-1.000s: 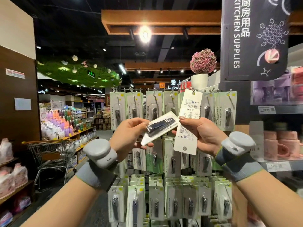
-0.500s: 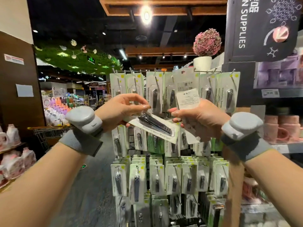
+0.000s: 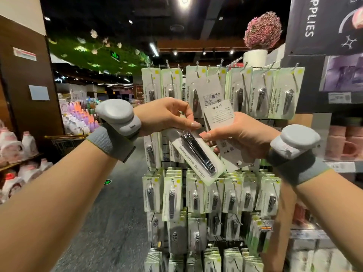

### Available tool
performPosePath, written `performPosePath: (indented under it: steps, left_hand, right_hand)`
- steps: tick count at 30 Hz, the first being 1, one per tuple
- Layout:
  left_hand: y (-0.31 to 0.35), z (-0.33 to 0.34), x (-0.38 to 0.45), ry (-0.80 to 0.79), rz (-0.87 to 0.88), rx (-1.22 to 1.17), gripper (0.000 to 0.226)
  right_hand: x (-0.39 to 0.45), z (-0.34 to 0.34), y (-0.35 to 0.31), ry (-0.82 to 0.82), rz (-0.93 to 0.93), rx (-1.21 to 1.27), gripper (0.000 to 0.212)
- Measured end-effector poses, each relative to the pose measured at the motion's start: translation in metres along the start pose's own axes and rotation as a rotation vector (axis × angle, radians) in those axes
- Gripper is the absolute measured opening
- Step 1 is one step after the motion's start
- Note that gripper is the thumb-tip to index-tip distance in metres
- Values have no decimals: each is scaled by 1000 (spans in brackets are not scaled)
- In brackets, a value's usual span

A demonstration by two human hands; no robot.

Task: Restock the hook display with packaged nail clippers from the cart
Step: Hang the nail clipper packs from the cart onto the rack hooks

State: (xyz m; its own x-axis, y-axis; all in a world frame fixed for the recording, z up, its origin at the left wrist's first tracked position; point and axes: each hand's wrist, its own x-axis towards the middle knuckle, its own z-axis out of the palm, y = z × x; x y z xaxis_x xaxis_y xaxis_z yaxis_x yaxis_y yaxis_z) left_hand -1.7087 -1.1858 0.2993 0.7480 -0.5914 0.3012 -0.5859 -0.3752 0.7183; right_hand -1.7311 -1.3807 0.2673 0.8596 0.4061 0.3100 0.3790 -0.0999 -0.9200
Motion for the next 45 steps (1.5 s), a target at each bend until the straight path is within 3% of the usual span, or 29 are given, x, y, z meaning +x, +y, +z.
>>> performPosePath:
  steps: [3,7,11,15,19,22,25,27,36,42,45]
  left_hand:
    - [1,2,1,3,9,37,25]
    - [-2,1,-1,58,21,55,20]
    - [-8,-4,-14,188,6,-87,30]
    - [-17,-5,-27,234,-32,-266,20]
    - [-24,8,-28,339,-25,-255,3]
    - [-26,19,-26,386,-8,-244,4]
    - [-33,36,-23,389,23,-216,4]
    - [-40,51,-22,383,41,-210,5]
    - [-85,125,-10,241,-76,-156,7]
    - [-115,175,-4,210,-197,-66,8]
    - [-134,195,-3,175,-254,87,4]
  right_hand:
    - [0,5,-1,-22,-12,-10,22]
    - [7,13,5,67,-69,-75,26]
    - [6,17,10,142,-99,-43,20]
    - [5,17,17,244,-118,15,14]
    - [0,19,24,268,-120,-21,16]
    - [-8,17,29,268,-111,-4,21]
    - [-18,12,41,323,-103,-106,25]
    - [-27,9,49,355,-95,-130,16]
    - [-66,-2,100,522,15,170,13]
    - [-92,-22,130,527,42,361,5]
    - [-101,-32,138,501,50,423,4]
